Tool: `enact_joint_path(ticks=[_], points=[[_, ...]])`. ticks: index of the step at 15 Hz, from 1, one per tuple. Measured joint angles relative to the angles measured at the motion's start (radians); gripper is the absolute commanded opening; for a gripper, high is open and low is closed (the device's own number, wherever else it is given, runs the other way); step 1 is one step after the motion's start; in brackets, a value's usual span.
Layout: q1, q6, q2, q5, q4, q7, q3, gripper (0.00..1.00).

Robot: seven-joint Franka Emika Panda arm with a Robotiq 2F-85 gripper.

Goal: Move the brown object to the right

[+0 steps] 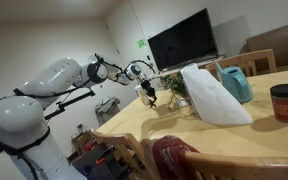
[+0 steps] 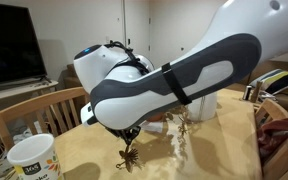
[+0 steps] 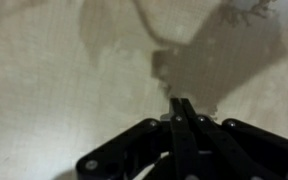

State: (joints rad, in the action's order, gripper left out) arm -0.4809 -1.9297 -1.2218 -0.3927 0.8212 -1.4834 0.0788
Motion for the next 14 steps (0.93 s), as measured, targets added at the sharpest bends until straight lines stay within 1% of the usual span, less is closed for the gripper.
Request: enact_joint_path(ticks=[5, 14], points=[[-0.012, 0.015, -0.005, -0.027, 0.004, 0.000, -0.015, 0.01], [-0.014, 0.016, -0.024, -0.032, 0.004, 0.000, -0.025, 0.01]])
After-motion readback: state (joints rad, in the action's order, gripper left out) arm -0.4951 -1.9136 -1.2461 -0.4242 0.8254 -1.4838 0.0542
